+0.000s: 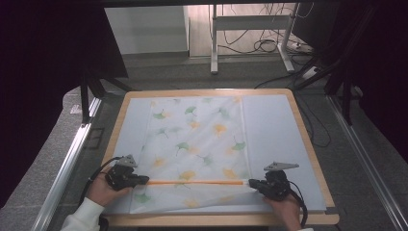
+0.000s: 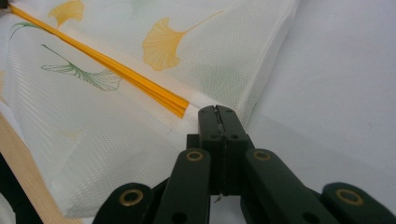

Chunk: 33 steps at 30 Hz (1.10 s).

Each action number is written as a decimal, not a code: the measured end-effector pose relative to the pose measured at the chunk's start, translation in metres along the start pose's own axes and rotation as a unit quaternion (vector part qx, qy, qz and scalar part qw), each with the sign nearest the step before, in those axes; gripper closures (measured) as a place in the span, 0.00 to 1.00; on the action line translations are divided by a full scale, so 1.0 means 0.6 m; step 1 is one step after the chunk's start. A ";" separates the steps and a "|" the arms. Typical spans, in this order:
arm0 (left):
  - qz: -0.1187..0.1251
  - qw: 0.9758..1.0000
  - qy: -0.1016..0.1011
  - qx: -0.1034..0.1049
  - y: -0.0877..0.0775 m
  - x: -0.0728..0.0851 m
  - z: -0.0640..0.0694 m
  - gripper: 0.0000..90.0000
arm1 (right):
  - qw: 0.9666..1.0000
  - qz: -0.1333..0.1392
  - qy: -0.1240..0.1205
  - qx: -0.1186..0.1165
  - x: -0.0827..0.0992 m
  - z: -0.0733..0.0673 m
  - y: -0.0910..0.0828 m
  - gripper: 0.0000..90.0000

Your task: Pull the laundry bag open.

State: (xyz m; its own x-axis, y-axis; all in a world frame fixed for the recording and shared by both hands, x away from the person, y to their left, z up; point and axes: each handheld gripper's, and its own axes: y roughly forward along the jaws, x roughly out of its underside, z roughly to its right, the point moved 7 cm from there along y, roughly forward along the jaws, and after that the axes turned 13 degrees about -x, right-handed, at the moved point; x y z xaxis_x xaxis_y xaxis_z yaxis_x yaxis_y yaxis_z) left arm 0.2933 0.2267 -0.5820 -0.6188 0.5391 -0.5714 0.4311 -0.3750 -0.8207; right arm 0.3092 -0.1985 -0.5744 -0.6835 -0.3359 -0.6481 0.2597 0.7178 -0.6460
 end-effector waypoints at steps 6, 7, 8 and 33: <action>0.000 1.000 -0.003 -0.012 -0.010 0.014 -0.010 1.00 | 1.000 0.000 0.001 -0.002 0.000 0.000 0.000 0.99; 0.001 1.000 -0.007 -0.014 -0.012 0.017 -0.012 1.00 | 1.000 0.001 0.001 -0.001 0.000 0.000 0.000 0.99; 0.003 1.000 -0.009 -0.012 -0.013 0.020 -0.015 1.00 | 1.000 -0.001 -0.001 0.000 0.000 0.000 0.000 0.99; 0.016 0.999 -0.020 -0.028 -0.014 0.023 -0.010 1.00 | 1.000 0.001 -0.006 0.002 0.000 -0.001 -0.001 0.99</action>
State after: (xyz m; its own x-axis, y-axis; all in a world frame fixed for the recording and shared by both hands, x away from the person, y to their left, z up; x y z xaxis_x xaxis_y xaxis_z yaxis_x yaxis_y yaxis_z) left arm 0.2853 0.2419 -0.5829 -0.6292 0.4969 -0.5977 0.4860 -0.3486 -0.8014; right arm 0.3086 -0.1985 -0.5737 -0.6741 -0.3423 -0.6545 0.2641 0.7159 -0.6464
